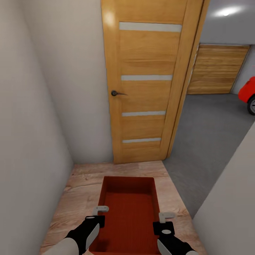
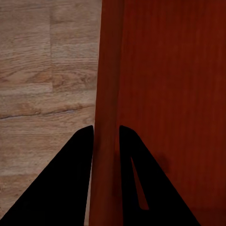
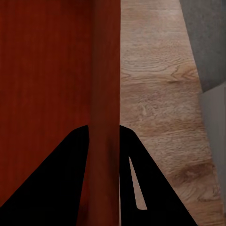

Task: Move the two storage containers from the living room to the garage. In the garage, place one container on the floor and stack the other container on top of it (either order is fine).

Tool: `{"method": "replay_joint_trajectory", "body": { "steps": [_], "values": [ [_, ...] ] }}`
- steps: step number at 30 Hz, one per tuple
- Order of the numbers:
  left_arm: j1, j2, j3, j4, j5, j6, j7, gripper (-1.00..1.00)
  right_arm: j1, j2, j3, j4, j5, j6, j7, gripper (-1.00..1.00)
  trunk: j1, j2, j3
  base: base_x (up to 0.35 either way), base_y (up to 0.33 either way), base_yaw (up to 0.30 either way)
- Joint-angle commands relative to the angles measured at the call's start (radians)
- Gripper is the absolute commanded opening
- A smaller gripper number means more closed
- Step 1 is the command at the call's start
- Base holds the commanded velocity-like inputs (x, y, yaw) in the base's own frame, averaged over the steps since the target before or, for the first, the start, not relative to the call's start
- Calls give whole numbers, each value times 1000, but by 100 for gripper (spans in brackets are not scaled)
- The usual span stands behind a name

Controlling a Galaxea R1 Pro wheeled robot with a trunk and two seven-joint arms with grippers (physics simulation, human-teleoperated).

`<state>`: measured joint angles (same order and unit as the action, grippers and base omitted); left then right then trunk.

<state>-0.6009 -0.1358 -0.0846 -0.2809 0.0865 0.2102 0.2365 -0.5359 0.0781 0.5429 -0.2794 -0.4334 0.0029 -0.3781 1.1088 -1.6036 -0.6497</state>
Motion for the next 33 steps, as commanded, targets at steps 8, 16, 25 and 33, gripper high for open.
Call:
{"method": "replay_joint_trajectory", "body": {
  "steps": [8,16,25,33],
  "values": [
    [0,2,-4,-6,-28,12,15,-100,-1,-2,-3,18,-19,-1,-10,-100,0,0,-1,317,86,-23],
    [0,1,-4,-6,-28,9,14,-100,-1,0,-3,18,-19,0,-10,-100,0,0,-1,216,14,-263],
    [0,1,-4,-6,-28,10,14,-100,-1,0,-3,18,-19,0,-10,-100,0,0,-1,5,0,-284],
    [0,1,-4,-6,-28,17,14,-100,-1,0,-3,18,-19,0,-10,-100,0,0,-1,127,99,-144]
  ]
}}
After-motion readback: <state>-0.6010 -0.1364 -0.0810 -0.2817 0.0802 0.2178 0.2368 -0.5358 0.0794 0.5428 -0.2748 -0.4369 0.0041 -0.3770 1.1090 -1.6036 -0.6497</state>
